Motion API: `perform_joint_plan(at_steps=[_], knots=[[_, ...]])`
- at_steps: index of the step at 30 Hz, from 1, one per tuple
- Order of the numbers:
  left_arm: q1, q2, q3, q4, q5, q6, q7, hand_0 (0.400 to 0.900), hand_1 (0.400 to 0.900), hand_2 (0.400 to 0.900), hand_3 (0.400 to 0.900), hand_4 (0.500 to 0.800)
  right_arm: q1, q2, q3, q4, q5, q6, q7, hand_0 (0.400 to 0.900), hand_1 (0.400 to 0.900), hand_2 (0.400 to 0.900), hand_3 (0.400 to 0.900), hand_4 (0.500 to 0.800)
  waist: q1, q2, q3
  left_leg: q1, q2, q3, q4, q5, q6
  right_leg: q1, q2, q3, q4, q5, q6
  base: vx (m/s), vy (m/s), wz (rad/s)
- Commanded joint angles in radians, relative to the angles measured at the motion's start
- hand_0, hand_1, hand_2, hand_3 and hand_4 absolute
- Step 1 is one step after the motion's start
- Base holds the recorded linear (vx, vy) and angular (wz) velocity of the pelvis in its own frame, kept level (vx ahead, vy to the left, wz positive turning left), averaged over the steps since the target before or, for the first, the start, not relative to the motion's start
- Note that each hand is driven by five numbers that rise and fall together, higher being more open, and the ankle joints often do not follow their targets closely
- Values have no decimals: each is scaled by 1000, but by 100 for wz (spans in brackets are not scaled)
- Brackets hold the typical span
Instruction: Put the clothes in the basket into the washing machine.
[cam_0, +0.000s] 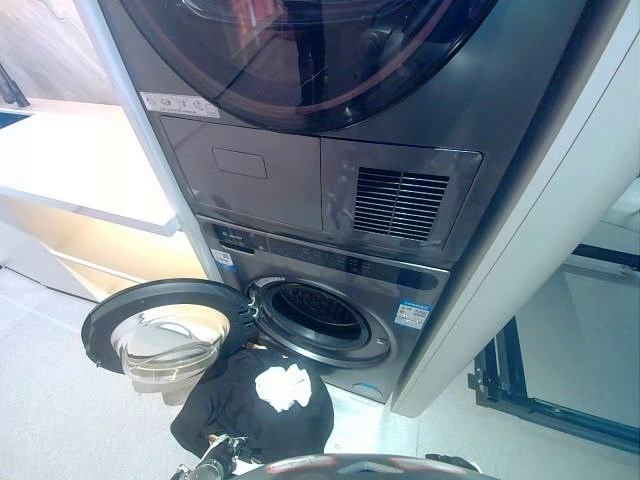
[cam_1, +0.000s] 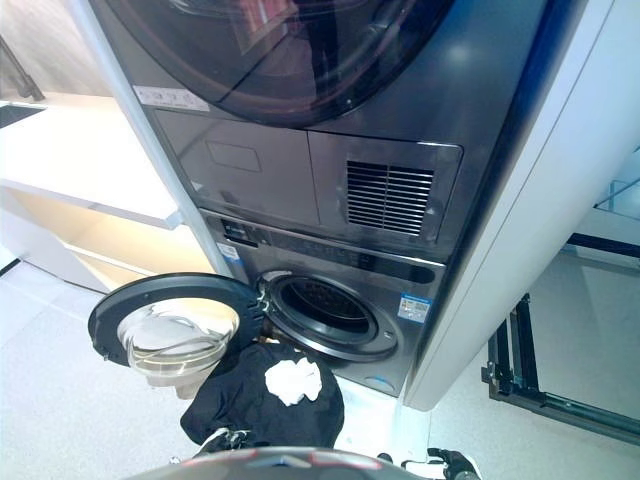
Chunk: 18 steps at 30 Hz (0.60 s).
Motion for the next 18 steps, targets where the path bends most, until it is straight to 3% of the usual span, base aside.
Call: perform_joint_plan(at_steps=[1, 8, 15, 18], knots=[[-85, 29, 11, 34, 6, -27, 16, 900, 900, 900, 900, 800, -29, 8, 24, 54, -26, 3, -16, 900, 900, 900, 900, 800, 18, -55, 16, -13, -78, -16, 3, -29, 47, 85, -7, 19, 6, -44, 74, 0, 0, 0], [-96, 36, -2, 23, 34, -26, 36, 900, 900, 900, 900, 800, -33, 2, 19, 56, -23, 5, -17, 900, 900, 900, 900, 800, 17, -56, 21, -17, -79, -16, 3, -29, 47, 82, -6, 19, 6, -45, 73, 0, 0, 0], [-151, 97, -104, -87, 137, -56, 64, 900, 900, 900, 900, 800, -50, -70, -19, 68, -5, -1, -30, 900, 900, 900, 900, 800, 7, -56, 65, -52, -78, -16, 3, -19, 44, 44, -7, 20, 9, -33, 76, -32, -7, 1], [-209, 115, -118, -87, 132, -47, 69, 900, 900, 900, 900, 800, -81, -116, -34, 85, 3, 2, -38, 900, 900, 900, 900, 800, 1, -57, 101, -95, -79, -9, 3, -3, 44, -1, -6, 20, 12, -19, 79, -116, -15, -5]])
